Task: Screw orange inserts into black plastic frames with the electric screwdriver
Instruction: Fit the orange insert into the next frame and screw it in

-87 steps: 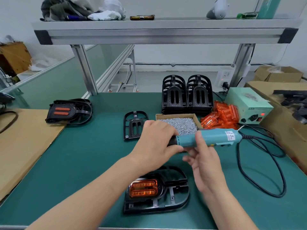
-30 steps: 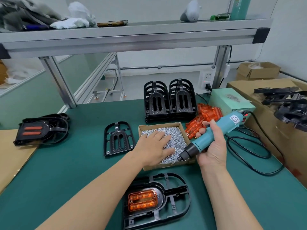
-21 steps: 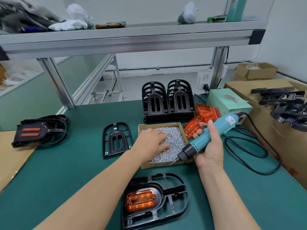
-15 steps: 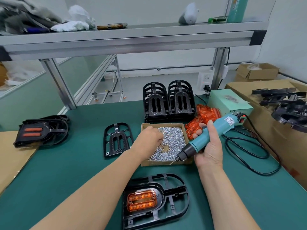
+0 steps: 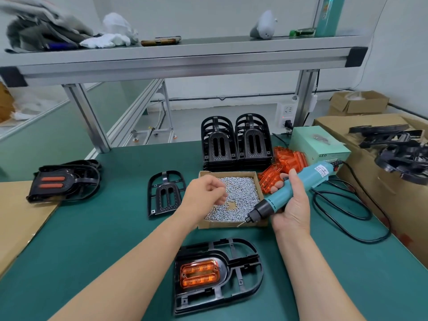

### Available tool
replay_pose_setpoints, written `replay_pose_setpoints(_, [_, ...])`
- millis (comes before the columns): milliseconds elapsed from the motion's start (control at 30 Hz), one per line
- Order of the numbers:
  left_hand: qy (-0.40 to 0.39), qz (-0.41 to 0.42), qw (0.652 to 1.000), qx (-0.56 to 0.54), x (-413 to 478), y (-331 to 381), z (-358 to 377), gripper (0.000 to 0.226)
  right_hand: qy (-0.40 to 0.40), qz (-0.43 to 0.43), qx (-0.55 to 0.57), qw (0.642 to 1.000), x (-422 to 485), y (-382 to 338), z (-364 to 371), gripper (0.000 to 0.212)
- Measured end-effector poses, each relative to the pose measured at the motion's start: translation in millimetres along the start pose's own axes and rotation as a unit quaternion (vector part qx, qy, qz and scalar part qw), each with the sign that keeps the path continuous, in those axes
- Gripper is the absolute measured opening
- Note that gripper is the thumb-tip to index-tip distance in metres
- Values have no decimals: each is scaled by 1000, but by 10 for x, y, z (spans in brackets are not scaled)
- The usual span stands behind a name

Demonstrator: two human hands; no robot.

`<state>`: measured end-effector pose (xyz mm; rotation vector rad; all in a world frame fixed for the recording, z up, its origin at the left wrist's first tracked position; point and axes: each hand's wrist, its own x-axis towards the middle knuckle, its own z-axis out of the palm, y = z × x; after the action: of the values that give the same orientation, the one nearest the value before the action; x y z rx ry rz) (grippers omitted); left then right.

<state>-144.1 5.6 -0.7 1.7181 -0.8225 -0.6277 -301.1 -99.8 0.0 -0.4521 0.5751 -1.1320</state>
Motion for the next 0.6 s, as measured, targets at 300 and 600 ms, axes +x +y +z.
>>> replay_pose_setpoints(300, [-78, -165, 941, -286, -792, -83, -83, 20, 46, -32, 2, 998, -203, -63, 236, 18])
replay_pose_setpoints(600, [-47, -198, 885, -418, -1051, -43, -9, 23, 72, -64, -22, 995, -348, -14, 366, 25])
